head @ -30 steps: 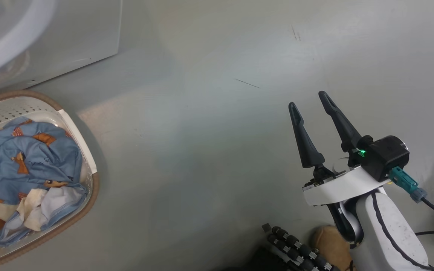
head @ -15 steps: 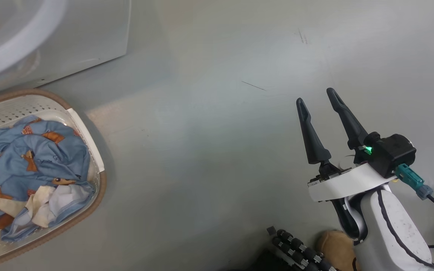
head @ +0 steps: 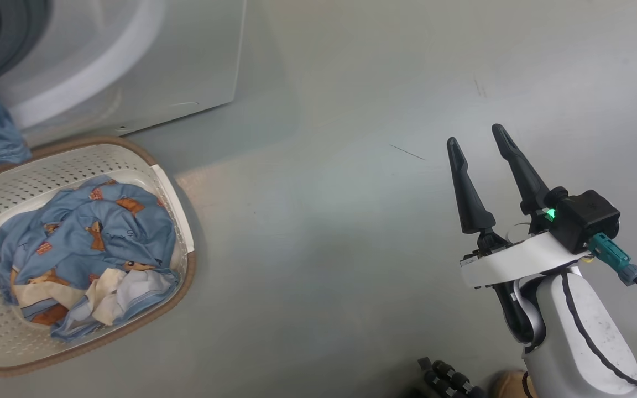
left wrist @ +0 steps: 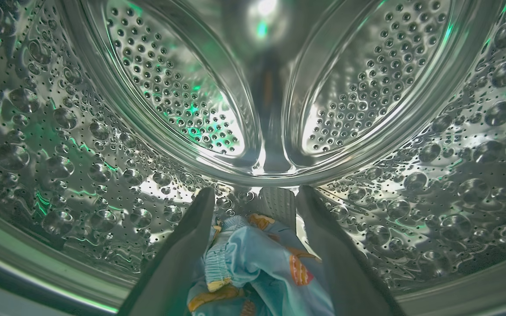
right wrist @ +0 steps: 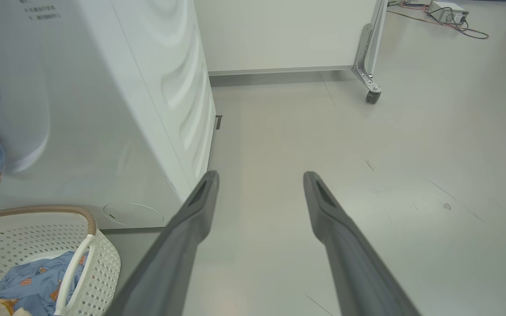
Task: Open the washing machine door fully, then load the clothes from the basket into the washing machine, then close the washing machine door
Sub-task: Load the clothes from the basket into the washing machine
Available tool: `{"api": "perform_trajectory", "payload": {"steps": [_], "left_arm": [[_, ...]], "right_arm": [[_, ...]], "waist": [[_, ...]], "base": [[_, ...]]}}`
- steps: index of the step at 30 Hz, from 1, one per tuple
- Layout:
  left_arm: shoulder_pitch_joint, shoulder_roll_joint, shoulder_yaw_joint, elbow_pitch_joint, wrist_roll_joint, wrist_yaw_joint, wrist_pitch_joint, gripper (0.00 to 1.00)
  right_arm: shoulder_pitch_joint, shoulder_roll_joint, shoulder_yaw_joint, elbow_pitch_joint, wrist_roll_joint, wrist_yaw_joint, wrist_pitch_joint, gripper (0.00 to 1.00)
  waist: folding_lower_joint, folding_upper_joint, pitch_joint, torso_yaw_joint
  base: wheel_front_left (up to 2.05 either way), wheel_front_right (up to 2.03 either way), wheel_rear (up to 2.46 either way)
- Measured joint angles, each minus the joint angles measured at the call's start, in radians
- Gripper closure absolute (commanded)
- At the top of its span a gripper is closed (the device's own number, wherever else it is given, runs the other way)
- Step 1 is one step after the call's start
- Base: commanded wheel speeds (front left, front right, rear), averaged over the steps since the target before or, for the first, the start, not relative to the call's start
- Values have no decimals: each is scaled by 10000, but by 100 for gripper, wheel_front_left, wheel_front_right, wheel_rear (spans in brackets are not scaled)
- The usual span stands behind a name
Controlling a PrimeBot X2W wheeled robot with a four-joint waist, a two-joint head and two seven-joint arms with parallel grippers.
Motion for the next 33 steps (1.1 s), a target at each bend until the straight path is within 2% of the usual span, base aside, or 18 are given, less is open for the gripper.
{"api": "perform_trajectory", "payload": {"steps": [6,15,26,33], "left_arm": [[318,-579,-184,19,-77,-31,-94,0],[1503,-1751,-481,-272,-309,-464,-215,0],[3494,-2242,-844,-1346,-301,-968,-299,0],[4821,-2349,-688,-2809,-238,-980,-301,0]], "right_arm": [[-1,-4,-213,109,-88,0,0,0],[-2,-19,-756,84,-288,0,0,0],[12,-36,-1014,98,-527,2,0,0],[167,-46,-999,153,-527,6,0,0]], "waist": [[0,0,-378,475],[0,0,-851,1282],[0,0,-1265,2120],[0,0,-1602,2371]], "base": [[0,0,0],[0,0,0],[0,0,0],[0,0,0]]}}
